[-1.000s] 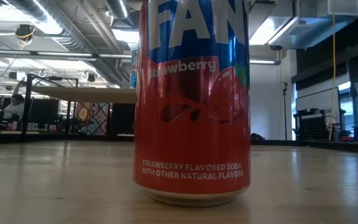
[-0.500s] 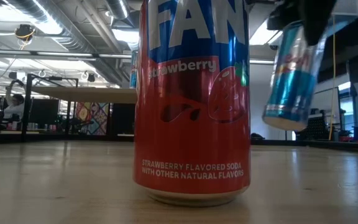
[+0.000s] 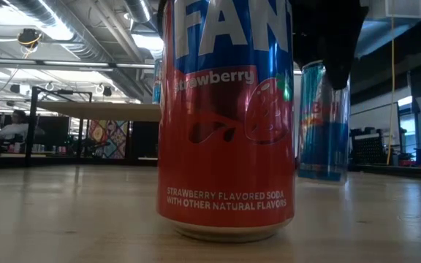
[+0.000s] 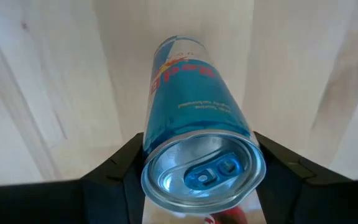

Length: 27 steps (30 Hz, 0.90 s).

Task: Place canned beverage on shelf
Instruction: Put the blue soda can on the shelf aligned with the other blue soda can

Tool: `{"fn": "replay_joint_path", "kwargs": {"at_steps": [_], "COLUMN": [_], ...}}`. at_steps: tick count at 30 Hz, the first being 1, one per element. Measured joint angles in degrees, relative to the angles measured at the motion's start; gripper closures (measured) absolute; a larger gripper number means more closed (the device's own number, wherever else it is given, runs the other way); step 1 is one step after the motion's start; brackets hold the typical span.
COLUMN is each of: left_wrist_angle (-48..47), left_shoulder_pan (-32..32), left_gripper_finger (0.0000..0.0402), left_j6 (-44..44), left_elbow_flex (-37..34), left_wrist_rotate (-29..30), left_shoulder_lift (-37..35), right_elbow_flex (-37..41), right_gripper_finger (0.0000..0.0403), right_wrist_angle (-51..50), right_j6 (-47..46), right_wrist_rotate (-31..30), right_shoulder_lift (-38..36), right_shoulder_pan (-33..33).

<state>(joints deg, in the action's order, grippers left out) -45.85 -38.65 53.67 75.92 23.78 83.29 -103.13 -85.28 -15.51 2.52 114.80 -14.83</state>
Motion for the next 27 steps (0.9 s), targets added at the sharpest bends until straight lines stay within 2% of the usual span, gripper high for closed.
{"fn": "replay_joint_path", "kwargs": {"at_steps": [5, 11, 16, 21, 27], "left_wrist_angle": [0.03, 0.08, 0.09, 0.63, 3.33], "left_shoulder_pan": [0.02, 0.00, 0.00, 0.27, 4.47], "left_gripper_finger": [0.0088, 0.0088, 0.0088, 0.0088, 0.0088], "left_j6": [-0.02, -0.03, -0.20, -0.27, -3.36], "left_elbow_flex": [0.00, 0.00, 0.00, 0.00, 0.00], "left_wrist_rotate": [0.65, 0.79, 0.97, 3.27, 3.00], "left_shoulder_lift": [0.00, 0.00, 0.00, 0.00, 0.00], "right_elbow_flex": [-0.01, -0.04, -0.04, 0.00, 0.01], "right_gripper_finger": [0.0194, 0.0122, 0.0090, 0.0084, 0.0084], "right_wrist_angle": [0.77, 3.87, 5.44, 2.98, 2.82], "right_j6": [0.74, 0.84, 0.84, -2.11, -8.24], "right_wrist_rotate": [0.08, 0.07, 0.41, 1.22, -7.85], "right_shoulder_lift": [0.40, 0.95, 0.62, -5.49, -17.91], "right_shoulder_pan": [-0.02, -0.13, -0.15, -1.33, -7.92]}}
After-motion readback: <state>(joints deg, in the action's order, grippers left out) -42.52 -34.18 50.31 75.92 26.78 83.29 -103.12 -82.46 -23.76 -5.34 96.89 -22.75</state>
